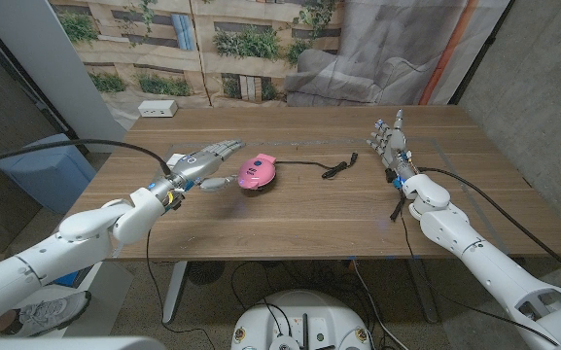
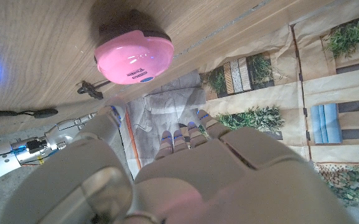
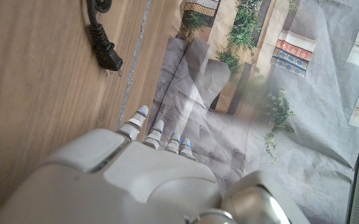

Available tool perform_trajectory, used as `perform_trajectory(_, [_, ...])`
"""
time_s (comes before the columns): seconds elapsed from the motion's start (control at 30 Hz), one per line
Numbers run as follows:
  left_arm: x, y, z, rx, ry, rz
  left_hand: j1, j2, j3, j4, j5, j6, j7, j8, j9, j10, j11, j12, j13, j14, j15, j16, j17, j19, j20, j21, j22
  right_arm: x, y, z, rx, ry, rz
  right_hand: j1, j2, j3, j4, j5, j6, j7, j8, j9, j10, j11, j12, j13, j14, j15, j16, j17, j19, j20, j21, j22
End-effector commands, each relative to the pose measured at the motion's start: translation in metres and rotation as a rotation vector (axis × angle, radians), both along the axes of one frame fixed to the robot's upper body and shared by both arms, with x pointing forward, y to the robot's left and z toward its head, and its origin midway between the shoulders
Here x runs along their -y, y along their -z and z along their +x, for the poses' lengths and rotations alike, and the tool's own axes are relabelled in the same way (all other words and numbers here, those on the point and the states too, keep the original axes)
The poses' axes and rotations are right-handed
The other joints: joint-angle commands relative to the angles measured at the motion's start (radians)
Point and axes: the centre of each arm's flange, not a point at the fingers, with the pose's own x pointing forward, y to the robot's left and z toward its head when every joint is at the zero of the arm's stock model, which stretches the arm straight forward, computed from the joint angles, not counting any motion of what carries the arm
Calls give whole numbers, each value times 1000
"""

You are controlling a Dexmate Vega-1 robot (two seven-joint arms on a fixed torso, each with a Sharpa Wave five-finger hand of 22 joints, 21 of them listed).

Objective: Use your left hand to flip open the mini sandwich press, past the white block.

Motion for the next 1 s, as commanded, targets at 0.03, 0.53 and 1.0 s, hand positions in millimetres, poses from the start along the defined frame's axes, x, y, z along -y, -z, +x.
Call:
perform_trajectory(0.03, [17,16,-7,99,-91,23,19,-2,7,0,7,0,12,6,6,1,10,6,5,1,8,0,4,11,-68,-1,3,0,0,0,0,0,0,3,89,-7,2,7,-7,-1,4,5,-9,0,5,6,-9,-19,3,4,-2,5,4,4])
perform_trajectory(0.53, [31,31,-8,202,-229,88,48,-4,15,-1,8,8,16,11,6,11,11,8,5,14,9,1,4,18,-64,-1,2,0,0,0,0,0,0,3,89,-7,2,7,-4,0,5,5,-8,1,6,6,-9,-21,3,4,-2,7,4,4])
perform_trajectory(1.0, [44,47,-5,274,-288,130,71,-10,19,-1,8,14,20,14,5,18,15,9,5,23,10,1,4,24,-59,-1,2,0,0,0,0,0,0,3,90,-7,2,7,-6,0,4,5,-8,1,6,6,-8,-19,3,4,-2,6,4,4])
